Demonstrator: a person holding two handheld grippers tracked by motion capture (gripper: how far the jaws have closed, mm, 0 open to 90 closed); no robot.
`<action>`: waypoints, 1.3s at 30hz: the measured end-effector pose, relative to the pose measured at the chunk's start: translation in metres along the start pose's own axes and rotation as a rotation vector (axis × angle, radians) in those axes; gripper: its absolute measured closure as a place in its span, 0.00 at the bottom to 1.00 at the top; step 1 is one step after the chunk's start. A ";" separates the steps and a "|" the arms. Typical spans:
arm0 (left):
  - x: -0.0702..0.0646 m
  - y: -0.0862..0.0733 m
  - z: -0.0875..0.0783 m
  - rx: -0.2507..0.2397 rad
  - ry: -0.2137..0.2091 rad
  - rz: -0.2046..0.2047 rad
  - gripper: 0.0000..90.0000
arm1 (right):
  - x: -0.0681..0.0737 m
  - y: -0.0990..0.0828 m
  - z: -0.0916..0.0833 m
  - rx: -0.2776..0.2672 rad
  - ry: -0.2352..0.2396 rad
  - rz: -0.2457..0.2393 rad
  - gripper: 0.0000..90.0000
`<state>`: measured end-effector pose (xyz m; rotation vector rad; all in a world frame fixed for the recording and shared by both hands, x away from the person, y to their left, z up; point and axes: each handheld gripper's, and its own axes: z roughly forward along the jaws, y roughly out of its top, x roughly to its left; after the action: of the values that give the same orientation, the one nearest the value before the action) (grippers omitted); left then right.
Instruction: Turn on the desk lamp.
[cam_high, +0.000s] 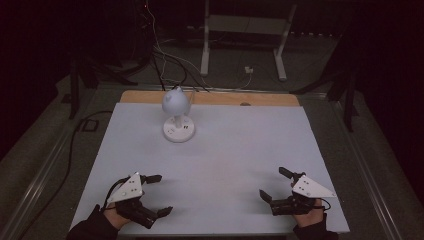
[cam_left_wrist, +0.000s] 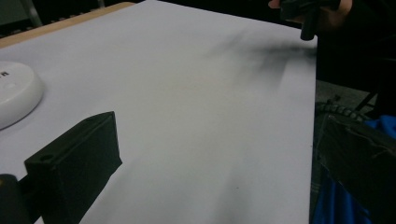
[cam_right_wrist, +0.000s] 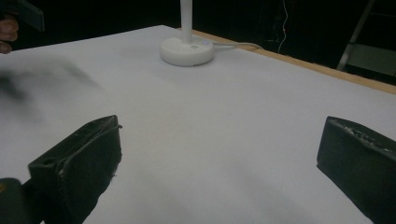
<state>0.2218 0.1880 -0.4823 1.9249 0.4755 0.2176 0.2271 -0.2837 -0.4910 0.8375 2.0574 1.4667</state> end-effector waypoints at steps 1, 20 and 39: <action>0.000 0.001 0.000 -0.004 -0.005 -0.003 0.00 | 0.001 0.000 0.001 0.003 0.003 0.001 0.00; 0.010 0.040 0.007 0.013 -0.006 0.021 0.00 | 0.002 0.001 0.000 -0.011 -0.001 0.015 0.00; 0.035 0.077 0.027 0.051 0.081 0.003 0.00 | 0.001 0.001 -0.001 -0.022 -0.007 0.028 0.00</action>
<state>0.2804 0.1551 -0.4248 1.9723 0.5371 0.2888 0.2256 -0.2838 -0.4898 0.8653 2.0288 1.4961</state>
